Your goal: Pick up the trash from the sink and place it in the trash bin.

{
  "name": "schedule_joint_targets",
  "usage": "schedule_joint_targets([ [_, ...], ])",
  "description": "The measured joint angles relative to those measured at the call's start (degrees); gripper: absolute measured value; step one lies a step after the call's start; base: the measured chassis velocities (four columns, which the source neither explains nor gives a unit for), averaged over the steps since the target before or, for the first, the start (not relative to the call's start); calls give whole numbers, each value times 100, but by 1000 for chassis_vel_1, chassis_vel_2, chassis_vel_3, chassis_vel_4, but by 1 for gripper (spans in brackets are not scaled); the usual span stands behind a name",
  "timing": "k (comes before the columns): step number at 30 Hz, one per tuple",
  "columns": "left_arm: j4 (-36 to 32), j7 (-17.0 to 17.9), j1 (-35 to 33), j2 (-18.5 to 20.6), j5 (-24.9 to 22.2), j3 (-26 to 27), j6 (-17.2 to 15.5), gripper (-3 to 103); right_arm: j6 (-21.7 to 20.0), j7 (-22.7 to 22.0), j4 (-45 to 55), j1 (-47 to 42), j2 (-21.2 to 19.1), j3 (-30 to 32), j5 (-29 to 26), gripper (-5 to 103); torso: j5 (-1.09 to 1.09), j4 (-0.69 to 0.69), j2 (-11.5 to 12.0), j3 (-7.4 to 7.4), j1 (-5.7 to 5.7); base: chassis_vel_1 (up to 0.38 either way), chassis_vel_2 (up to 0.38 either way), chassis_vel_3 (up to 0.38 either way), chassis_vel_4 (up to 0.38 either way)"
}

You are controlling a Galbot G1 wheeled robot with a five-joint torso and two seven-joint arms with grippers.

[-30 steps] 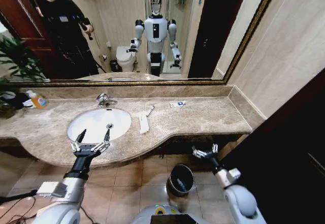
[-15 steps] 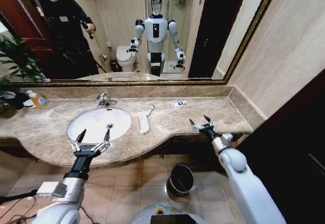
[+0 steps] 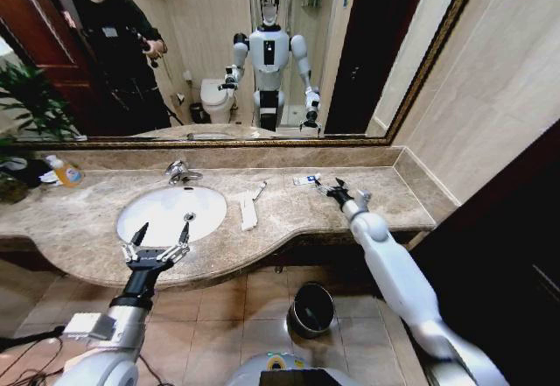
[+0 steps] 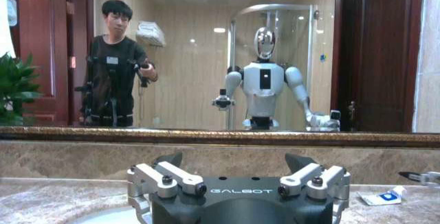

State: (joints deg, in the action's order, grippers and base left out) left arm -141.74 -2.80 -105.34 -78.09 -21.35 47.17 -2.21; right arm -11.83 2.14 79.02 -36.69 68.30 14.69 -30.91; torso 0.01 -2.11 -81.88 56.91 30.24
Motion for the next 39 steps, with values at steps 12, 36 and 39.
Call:
schedule_joint_targets([
  [12, 0, 0, 0, 0, 0, 0, 0, 100, 177, -136, -1167, 535, 247, -85, 464, 100, 0, 0, 0, -1, -1, 0, 0, 0, 0],
  [36, 0, 0, 0, 0, 0, 0, 0, 100, 493, 159, -1804, 846, 665, -158, 576, 100, -1, 0, -1, -1, -1, 0, 0, 0, 0],
  [39, 0, 0, 0, 0, 0, 0, 0, 100, 526, 166, -1960, 932, 779, -156, 668, 100, 0, 0, -1, -1, -1, 0, 0, 0, 0],
])
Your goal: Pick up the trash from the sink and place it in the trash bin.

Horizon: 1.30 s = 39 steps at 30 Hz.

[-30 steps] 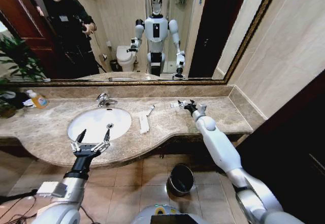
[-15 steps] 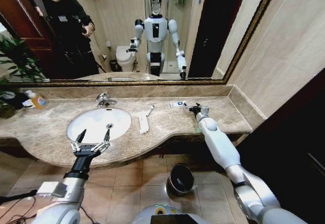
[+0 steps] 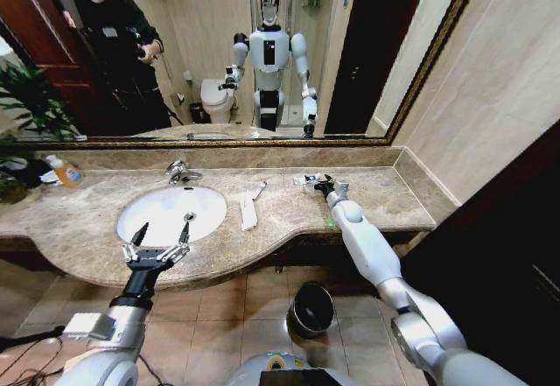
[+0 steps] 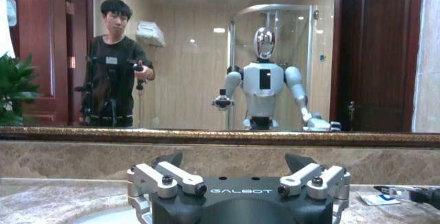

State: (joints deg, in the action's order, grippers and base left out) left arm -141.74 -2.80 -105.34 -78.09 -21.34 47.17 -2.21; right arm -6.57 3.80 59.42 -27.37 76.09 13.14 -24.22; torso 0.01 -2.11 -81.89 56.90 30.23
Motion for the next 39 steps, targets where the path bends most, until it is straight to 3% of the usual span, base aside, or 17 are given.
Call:
schedule_joint_targets([
  [9, 0, 0, 0, 0, 0, 0, 0, 100, 7, 0, -154, 87, 59, 30, 55, 103, -1, 0, 0, 0, 0, 0, 0, 0, 0],
  [12, 0, 0, 0, 0, 0, 0, 0, 100, 3, 0, -189, 97, 54, 29, 54, 96, -1, 0, 0, 0, 0, 0, 0, 0, 0],
  [15, 0, 0, 0, 0, 0, 0, 0, 100, 8, 1, -319, 146, 72, 29, 58, 80, -1, 1, 0, 0, 0, 0, 0, 0, 0],
  [17, 0, 0, 0, 0, 0, 0, 0, 100, 16, 2, -366, 165, 84, 29, 65, 80, -1, 0, 0, 0, 0, 0, 0, 0, 0],
  [29, 0, 0, 0, 0, 0, 0, 0, 100, 98, 9, -583, 288, 151, 38, 138, 29, -1, 0, 0, 0, 0, 0, 0, 0, 0],
  [32, 0, 0, 0, 0, 0, 0, 0, 100, 108, 9, -578, 271, 151, 41, 148, 22, 0, 0, 0, 0, 0, 0, 0, 0, 0],
  [39, 0, 0, 0, 0, 0, 0, 0, 100, 37, -21, -152, 17, 57, 30, 125, 21, -2, 0, 0, 0, 0, 0, 0, 0, 0],
])
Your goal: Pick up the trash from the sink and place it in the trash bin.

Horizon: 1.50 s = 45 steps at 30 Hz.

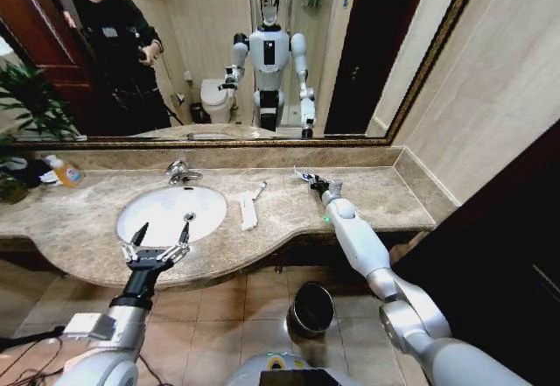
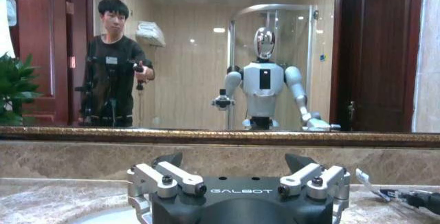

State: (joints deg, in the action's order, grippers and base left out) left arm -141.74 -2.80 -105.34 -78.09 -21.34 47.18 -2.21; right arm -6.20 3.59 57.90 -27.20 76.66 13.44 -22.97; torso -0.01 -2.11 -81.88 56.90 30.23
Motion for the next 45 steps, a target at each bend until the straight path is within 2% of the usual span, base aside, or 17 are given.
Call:
schedule_joint_targets([
  [8, 0, 0, 0, 0, 0, 0, 0, 100, -113, -175, 834, -338, -239, -86, -131, 21, 1, 0, 0, 0, 0, 0, 0, 0, 0],
  [13, 0, 0, 0, 0, 0, 0, 0, 100, -268, -314, 1978, -852, -649, -118, -410, 21, 1, 0, 0, -1, 0, 0, 0, 0, 0],
  [20, 0, -1, 0, 1, 0, 0, 0, 100, -293, -351, 2881, -1552, -973, 60, -629, 21, 0, -1, 0, -1, 0, 0, 0, 0, 0],
  [25, 0, 1, 0, 0, 0, 0, 0, 100, -366, -265, 4055, -2764, -1380, 556, -765, 21, -1, 2, 0, -1, -1, 0, 0, 0, 0],
  [29, 0, -1, 0, 0, 0, 0, 0, 100, -356, -220, 4669, -3332, -1563, 846, -818, 21, -1, 1, 0, -1, -1, 0, 0, 0, 0],
  [32, 0, 1, 0, 0, 0, 1, 0, 100, -319, -272, 5401, -4082, -1717, 1159, -884, 21, 1, -1, 0, -1, 0, 0, 0, 0, 0],
  [33, 0, 1, 0, 0, 0, 1, 0, 100, -272, -283, 5677, -4535, -1732, 1308, -867, 21, 1, 0, -1, -1, -1, 0, 0, 0, 0],
  [36, 0, 0, 0, 0, 0, 1, 0, 100, -232, -276, 5859, -4866, -1710, 1424, -799, 21, 1, 0, -1, -1, -1, 0, 0, 0, 0],
  [39, 0, 0, 0, 0, 0, 0, 0, 100, -44, -186, 6260, -5745, -1464, 1687, -437, 21, 1, 1, -1, -2, -1, 0, 0, 0, 0],
  [42, 0, 0, 0, 0, 0, 0, 0, 100, 55, -115, 6327, -5969, -1357, 1685, -277, 21, 1, 2, -1, -1, -1, 0, 0, 0, 0],
  [45, 0, 0, 0, 0, 0, 0, 0, 100, 201, 38, 6297, -6106, -1254, 1620, -88, 21, 0, -4, 0, -1, -1, 0, 0, 0, 0],
])
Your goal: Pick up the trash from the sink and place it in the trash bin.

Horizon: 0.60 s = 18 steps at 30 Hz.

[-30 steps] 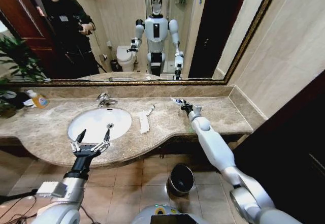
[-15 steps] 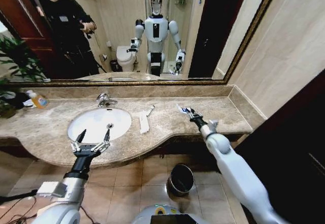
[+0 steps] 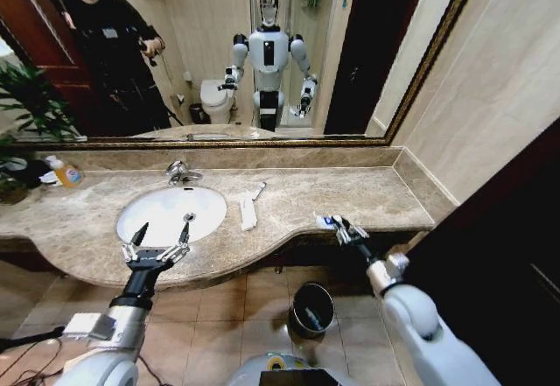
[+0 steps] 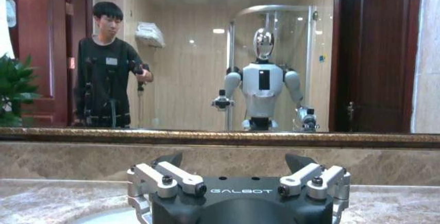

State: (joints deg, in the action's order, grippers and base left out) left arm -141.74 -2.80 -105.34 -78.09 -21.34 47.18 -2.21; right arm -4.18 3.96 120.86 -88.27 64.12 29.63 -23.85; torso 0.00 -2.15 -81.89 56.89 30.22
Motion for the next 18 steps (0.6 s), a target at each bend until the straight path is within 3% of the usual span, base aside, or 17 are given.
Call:
schedule_joint_targets([
  [8, 0, 0, 0, 0, 0, 0, 0, 100, 558, 179, -135, -947, 561, 94, 634, 21, 2, 5, 0, 0, 0, 0, 0, 0, 0],
  [18, 0, 0, 0, 0, 0, 0, 0, 100, 1041, 469, -1396, -813, 1232, 89, 1093, 21, 0, 4, 1, 1, 1, 0, 0, 0, 0],
])
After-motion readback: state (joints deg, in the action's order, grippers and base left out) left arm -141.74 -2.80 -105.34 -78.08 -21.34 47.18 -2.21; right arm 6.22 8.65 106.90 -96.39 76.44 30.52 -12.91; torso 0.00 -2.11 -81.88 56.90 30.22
